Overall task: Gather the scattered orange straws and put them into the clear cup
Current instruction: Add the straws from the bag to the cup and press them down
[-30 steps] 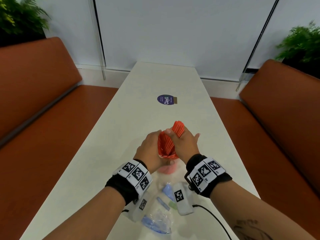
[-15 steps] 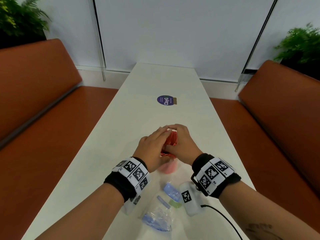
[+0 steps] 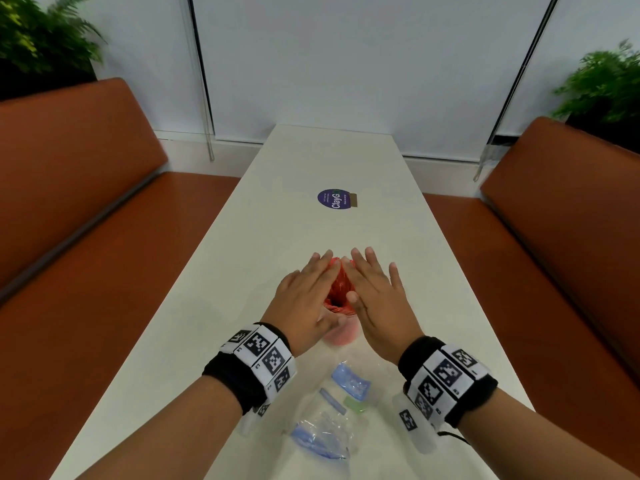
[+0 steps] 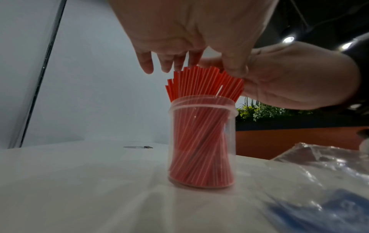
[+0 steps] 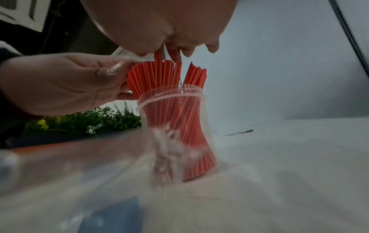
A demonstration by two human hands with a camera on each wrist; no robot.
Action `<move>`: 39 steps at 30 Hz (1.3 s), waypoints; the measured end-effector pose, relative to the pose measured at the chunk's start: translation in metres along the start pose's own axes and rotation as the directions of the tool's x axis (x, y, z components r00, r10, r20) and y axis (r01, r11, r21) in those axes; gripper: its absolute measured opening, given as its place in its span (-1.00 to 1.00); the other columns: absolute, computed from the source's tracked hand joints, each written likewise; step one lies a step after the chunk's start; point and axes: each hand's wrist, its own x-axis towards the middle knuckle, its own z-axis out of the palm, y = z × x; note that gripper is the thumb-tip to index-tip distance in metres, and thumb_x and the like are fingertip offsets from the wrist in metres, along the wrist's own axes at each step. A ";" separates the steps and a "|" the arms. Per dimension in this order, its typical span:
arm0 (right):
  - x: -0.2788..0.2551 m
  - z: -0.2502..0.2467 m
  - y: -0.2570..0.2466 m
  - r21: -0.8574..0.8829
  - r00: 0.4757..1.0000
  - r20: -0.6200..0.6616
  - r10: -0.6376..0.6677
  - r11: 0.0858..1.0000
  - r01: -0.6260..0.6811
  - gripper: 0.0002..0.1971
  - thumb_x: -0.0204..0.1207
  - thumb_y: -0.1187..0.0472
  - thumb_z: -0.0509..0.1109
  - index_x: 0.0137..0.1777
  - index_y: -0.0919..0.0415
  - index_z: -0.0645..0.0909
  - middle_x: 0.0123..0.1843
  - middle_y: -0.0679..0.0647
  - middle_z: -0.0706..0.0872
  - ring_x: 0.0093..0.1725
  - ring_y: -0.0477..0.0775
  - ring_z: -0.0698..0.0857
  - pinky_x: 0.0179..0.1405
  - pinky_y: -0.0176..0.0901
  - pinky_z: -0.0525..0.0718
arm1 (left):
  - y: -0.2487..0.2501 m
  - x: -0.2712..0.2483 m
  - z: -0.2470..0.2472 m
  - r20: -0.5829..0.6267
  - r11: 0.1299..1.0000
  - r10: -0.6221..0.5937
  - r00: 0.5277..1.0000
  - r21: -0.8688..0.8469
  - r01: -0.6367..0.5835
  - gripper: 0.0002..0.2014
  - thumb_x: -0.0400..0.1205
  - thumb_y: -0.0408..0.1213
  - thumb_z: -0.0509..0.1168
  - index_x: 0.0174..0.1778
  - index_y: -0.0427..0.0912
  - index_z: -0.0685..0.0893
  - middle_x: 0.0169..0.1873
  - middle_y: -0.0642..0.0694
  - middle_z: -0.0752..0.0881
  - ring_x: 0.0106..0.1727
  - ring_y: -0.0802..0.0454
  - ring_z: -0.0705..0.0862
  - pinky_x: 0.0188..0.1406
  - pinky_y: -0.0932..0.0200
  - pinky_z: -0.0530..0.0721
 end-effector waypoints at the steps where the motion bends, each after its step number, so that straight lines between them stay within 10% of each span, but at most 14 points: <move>1: 0.003 0.001 -0.001 -0.002 0.998 0.043 0.046 0.999 -0.046 -0.23 0.48 -0.28 -0.47 0.65 0.02 -0.05 0.71 -0.06 -0.10 0.59 -0.17 -0.34 0.58 0.08 -0.36 | 0.001 0.002 0.001 0.021 1.000 0.003 1.000 0.029 -0.004 -0.23 0.62 0.13 0.11 0.64 -0.04 -0.12 0.67 0.08 -0.17 0.67 0.13 -0.21 0.61 0.11 -0.08; 7: 0.011 -0.010 -0.005 0.073 0.966 0.199 0.165 0.981 -0.183 -0.44 0.68 -0.11 -0.16 0.66 -0.03 -0.09 0.71 0.04 -0.21 0.68 0.02 -0.30 0.58 0.25 -0.33 | -0.002 0.008 -0.004 0.095 0.979 0.007 0.995 0.201 -0.026 -0.20 0.59 0.25 -0.03 0.64 -0.02 -0.20 0.66 0.07 -0.19 0.68 0.10 -0.21 0.63 0.03 -0.14; 11: 0.002 -0.019 0.006 0.418 0.963 -0.150 0.226 0.897 -0.145 -0.55 0.66 0.08 0.17 0.52 0.16 0.38 0.60 0.11 0.36 0.61 -0.06 0.21 0.64 0.00 0.15 | -0.004 0.007 -0.009 0.015 0.995 -0.023 1.000 0.101 0.021 -0.12 0.45 0.36 -0.17 0.65 -0.04 -0.08 0.67 0.08 -0.10 0.68 0.13 -0.12 0.62 0.05 -0.08; 16: -0.009 -0.007 0.022 0.018 0.920 -0.351 -0.175 0.981 0.194 -0.68 0.53 0.10 0.23 0.12 0.16 0.75 0.15 0.04 0.80 0.26 0.04 0.70 0.29 0.09 0.57 | 0.003 0.003 -0.004 0.005 0.985 0.067 0.998 0.161 -0.067 -0.42 0.51 0.05 -0.01 0.33 -0.11 0.62 0.36 0.00 0.64 0.38 0.09 0.61 0.33 -0.06 0.48; 18: -0.011 0.002 0.023 -0.092 0.944 -0.222 -0.243 0.969 0.228 -0.60 0.63 0.00 0.11 0.20 0.12 0.71 0.22 0.00 0.77 0.33 0.04 0.67 0.32 0.12 0.53 | 0.002 0.004 0.001 -0.009 0.977 0.073 0.997 0.200 -0.070 -0.40 0.52 0.06 -0.07 0.34 -0.12 0.61 0.38 -0.01 0.62 0.40 0.09 0.59 0.34 -0.08 0.48; 22: -0.014 0.010 0.025 0.040 0.982 -0.125 -0.143 0.988 0.149 -0.30 0.62 -0.20 -0.27 0.52 0.22 0.37 0.54 0.00 0.42 0.59 -0.03 0.25 0.57 0.05 0.23 | -0.004 0.003 0.004 -0.010 0.999 0.000 1.000 0.044 0.000 -0.16 0.47 0.30 -0.30 0.64 -0.10 0.06 0.65 0.09 -0.01 0.64 0.25 -0.10 0.59 0.13 -0.10; 28: 0.005 -0.001 0.013 0.107 0.989 -0.015 0.148 0.984 -0.145 -0.14 0.43 -0.37 -0.32 0.66 0.14 -0.15 0.61 -0.09 -0.27 0.62 -0.08 -0.32 0.60 -0.06 -0.27 | 0.010 0.014 0.003 -0.056 0.959 -0.246 0.968 -0.161 0.234 -0.34 0.69 0.05 -0.11 0.64 -0.22 -0.08 0.67 -0.12 -0.11 0.68 0.03 -0.15 0.64 0.08 -0.07; 32: 0.021 0.005 0.006 0.003 0.973 0.159 0.169 0.985 -0.172 -0.34 0.61 -0.16 -0.21 0.64 0.15 0.07 0.71 0.17 -0.06 0.70 0.16 -0.13 0.68 0.14 -0.01 | 0.019 0.026 0.005 0.057 0.966 -0.255 0.965 -0.035 0.258 -0.45 0.74 -0.13 -0.15 0.64 -0.22 -0.08 0.67 -0.11 -0.14 0.68 0.03 -0.17 0.65 0.11 -0.03; 39: 0.026 -0.006 0.002 0.065 0.980 0.084 0.180 0.980 -0.186 -0.46 0.71 0.05 -0.08 0.66 0.14 -0.01 0.72 0.07 -0.04 0.70 0.06 -0.12 0.67 0.14 -0.04 | 0.019 0.032 0.001 0.015 0.958 -0.275 0.961 -0.085 0.275 -0.45 0.74 -0.09 -0.15 0.64 -0.22 -0.03 0.67 -0.12 -0.06 0.69 0.02 -0.09 0.64 0.09 -0.04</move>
